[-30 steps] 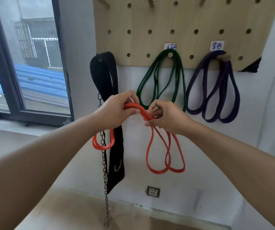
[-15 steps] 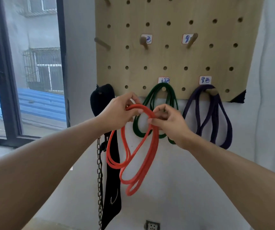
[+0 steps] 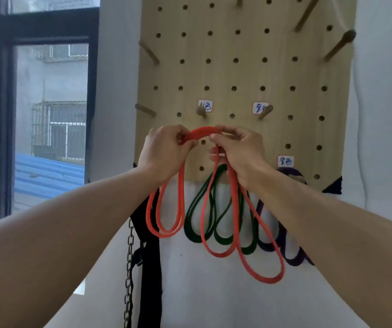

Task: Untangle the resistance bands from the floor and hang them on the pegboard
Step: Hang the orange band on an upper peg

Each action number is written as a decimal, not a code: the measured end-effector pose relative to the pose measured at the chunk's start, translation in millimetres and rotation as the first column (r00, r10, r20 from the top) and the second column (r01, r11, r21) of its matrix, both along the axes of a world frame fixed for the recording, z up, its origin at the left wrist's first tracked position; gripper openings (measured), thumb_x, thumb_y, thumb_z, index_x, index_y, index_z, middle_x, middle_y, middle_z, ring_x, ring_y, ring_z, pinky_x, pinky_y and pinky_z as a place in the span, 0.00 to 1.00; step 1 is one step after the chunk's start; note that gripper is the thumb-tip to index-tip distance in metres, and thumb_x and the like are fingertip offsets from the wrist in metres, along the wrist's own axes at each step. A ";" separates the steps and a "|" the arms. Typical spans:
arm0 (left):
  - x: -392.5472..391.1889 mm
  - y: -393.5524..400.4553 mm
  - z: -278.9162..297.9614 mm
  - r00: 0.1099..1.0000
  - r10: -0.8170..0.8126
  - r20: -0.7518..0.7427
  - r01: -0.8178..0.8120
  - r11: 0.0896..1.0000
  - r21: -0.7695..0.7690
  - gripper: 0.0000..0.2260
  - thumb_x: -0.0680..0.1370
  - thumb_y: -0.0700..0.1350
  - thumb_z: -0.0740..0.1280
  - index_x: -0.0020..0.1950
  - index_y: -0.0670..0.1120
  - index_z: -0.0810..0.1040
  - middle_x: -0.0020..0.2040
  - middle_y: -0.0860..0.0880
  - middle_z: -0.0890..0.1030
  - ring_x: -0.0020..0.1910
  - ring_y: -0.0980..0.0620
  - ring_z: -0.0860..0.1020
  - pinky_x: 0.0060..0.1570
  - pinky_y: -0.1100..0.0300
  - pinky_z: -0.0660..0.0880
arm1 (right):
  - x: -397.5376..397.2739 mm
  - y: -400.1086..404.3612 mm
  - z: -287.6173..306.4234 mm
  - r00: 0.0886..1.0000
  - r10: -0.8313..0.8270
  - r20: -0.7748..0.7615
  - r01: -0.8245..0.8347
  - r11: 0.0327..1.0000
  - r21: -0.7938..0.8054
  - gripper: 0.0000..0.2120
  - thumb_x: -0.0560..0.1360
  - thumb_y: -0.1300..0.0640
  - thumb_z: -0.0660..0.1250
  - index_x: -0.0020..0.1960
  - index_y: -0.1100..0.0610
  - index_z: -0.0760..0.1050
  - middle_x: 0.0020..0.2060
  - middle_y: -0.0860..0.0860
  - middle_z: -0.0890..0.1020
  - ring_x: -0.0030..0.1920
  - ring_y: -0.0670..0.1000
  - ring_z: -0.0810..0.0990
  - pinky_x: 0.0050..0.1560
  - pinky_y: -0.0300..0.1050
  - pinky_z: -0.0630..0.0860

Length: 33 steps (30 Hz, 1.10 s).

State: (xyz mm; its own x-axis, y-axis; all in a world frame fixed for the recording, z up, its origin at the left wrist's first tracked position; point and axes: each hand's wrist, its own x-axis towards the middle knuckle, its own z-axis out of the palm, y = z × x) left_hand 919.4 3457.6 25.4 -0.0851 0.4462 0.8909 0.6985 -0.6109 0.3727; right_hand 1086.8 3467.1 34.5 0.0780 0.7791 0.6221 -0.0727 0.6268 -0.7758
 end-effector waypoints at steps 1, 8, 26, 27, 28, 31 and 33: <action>1.9 1.6 8.5 0.999 0.034 -0.018 -0.034 0.999 0.006 0.07 0.78 0.50 0.72 0.55 0.51 0.85 0.45 0.56 0.84 0.39 0.57 0.83 0.39 0.65 0.79 | -2.5 2.8 9.4 1.000 -0.014 -0.020 0.014 1.000 0.005 0.08 0.77 0.63 0.75 0.53 0.53 0.84 0.49 0.58 0.88 0.50 0.60 0.88 0.47 0.51 0.87; 3.9 17.3 40.6 0.976 0.189 -0.109 -0.178 0.979 0.102 0.13 0.81 0.44 0.67 0.65 0.48 0.74 0.52 0.47 0.85 0.43 0.47 0.84 0.45 0.47 0.83 | -21.8 28.1 54.9 0.988 0.041 -0.150 -0.040 0.999 0.012 0.09 0.76 0.66 0.74 0.54 0.57 0.83 0.37 0.54 0.89 0.37 0.52 0.84 0.47 0.50 0.87; 6.3 89.0 69.3 0.983 0.166 -0.075 -0.168 0.985 -0.029 0.09 0.81 0.39 0.60 0.58 0.47 0.76 0.48 0.45 0.81 0.46 0.44 0.81 0.49 0.44 0.81 | -54.0 99.2 64.0 0.890 -0.109 -0.442 0.082 0.994 -0.078 0.09 0.76 0.67 0.74 0.53 0.57 0.83 0.43 0.58 0.87 0.33 0.50 0.84 0.37 0.42 0.84; 5.7 91.8 67.9 0.983 0.168 -0.076 -0.171 0.984 -0.040 0.09 0.81 0.39 0.60 0.58 0.47 0.76 0.48 0.45 0.81 0.46 0.44 0.81 0.49 0.44 0.81 | -57.5 101.3 62.9 0.878 -0.100 -0.469 0.062 0.993 -0.097 0.09 0.76 0.67 0.73 0.54 0.58 0.83 0.43 0.58 0.88 0.33 0.50 0.84 0.36 0.41 0.83; 4.3 95.3 67.6 0.983 0.169 -0.076 -0.172 0.984 -0.046 0.08 0.81 0.39 0.60 0.57 0.47 0.76 0.49 0.44 0.81 0.46 0.43 0.81 0.49 0.43 0.81 | -61.1 102.1 62.4 0.860 -0.084 -0.503 0.032 0.993 -0.113 0.09 0.76 0.68 0.73 0.54 0.58 0.83 0.44 0.58 0.88 0.35 0.51 0.84 0.37 0.42 0.83; -0.5 100.5 69.3 0.979 0.180 -0.090 -0.186 0.981 -0.061 0.08 0.79 0.40 0.62 0.56 0.47 0.76 0.49 0.44 0.82 0.46 0.42 0.81 0.49 0.43 0.81 | -69.0 102.2 63.3 0.790 0.003 -0.613 -0.096 0.988 -0.119 0.11 0.77 0.70 0.71 0.57 0.59 0.83 0.49 0.60 0.87 0.43 0.55 0.86 0.41 0.42 0.83; -1.7 102.5 70.5 0.981 0.172 -0.087 -0.177 0.982 -0.062 0.07 0.79 0.41 0.62 0.56 0.46 0.76 0.49 0.43 0.81 0.46 0.41 0.81 0.49 0.43 0.81 | -69.1 103.3 65.1 0.775 0.027 -0.631 -0.124 0.986 -0.111 0.12 0.78 0.71 0.70 0.58 0.60 0.82 0.47 0.58 0.86 0.41 0.53 0.86 0.35 0.36 0.82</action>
State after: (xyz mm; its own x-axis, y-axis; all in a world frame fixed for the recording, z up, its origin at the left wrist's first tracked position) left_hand 917.7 3560.1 95.9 -0.0963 0.4918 0.8654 0.8215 -0.4516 0.3481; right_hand 1017.8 3570.4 99.6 0.3487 0.8727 0.3419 -0.6146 0.4883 -0.6195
